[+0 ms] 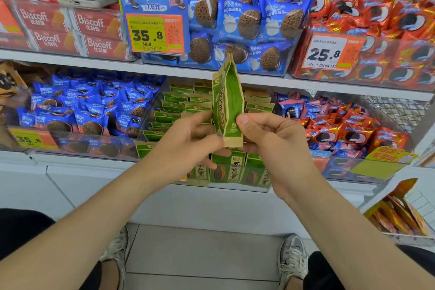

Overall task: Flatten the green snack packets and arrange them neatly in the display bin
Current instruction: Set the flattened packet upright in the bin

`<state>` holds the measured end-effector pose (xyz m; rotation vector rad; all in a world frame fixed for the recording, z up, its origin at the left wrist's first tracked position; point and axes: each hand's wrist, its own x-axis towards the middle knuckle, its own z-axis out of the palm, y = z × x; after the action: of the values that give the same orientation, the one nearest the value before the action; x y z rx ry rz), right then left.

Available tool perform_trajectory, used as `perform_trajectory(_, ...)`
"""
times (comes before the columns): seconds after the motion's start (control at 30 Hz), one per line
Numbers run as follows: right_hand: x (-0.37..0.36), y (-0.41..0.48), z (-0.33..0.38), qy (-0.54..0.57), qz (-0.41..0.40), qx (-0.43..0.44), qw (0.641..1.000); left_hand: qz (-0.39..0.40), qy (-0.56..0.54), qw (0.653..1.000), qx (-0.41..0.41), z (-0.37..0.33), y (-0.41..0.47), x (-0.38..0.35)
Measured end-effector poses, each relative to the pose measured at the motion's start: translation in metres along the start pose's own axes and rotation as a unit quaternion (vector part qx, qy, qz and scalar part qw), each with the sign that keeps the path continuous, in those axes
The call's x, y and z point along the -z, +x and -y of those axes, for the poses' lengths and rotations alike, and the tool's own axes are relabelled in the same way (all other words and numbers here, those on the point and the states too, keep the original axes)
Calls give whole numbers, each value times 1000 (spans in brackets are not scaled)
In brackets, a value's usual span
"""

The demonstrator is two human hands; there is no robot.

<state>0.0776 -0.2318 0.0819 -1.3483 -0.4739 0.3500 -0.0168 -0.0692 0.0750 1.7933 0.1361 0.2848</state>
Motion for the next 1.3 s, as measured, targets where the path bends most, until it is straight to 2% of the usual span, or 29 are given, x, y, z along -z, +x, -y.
perform_trajectory(0.13,1,0,0,-100,60,2,993,-37,-39,999,2,-2,-1,-2)
perform_trajectory(0.27,2,-1,5,-174,225,-85,955,-204,-24,979,10,4,6,-2)
perform_trajectory(0.37,2,-1,6,-176,247,-113,946,-229,-16,973,4,9,9,-5)
perform_trajectory(0.43,0,1,6,-148,191,-97,965,-206,-9,978,-8,9,10,-7)
perform_trajectory(0.5,0,6,3,-128,99,-58,985,-169,42,984,-37,11,8,-10)
perform_trajectory(0.57,1,10,-1,-167,38,8,985,-136,105,982,-76,16,5,-15)
perform_trajectory(0.6,1,11,-4,-191,34,39,980,-130,118,981,-86,17,3,-18)
perform_trajectory(0.67,1,11,-8,-180,48,50,981,-133,96,982,-90,18,1,-22)
perform_trajectory(0.77,-1,9,-6,-84,78,-11,993,-128,42,987,-82,14,0,-19)
perform_trajectory(0.87,-1,8,-7,-65,87,-20,994,-101,40,990,-85,13,0,-14)
perform_trajectory(0.97,1,9,-7,-110,84,-3,990,-75,67,989,-112,15,2,-12)
perform_trajectory(1.03,7,11,2,-140,121,13,983,-49,84,989,-115,13,2,-6)
perform_trajectory(1.13,24,18,13,-251,249,75,932,30,118,987,-102,8,1,7)
perform_trajectory(1.17,28,19,13,-291,268,99,913,58,135,984,-102,7,0,10)
perform_trajectory(1.2,30,19,10,-323,258,118,903,81,153,980,-102,7,-1,12)
perform_trajectory(1.3,33,21,1,-349,171,153,909,109,147,980,-75,11,-4,10)
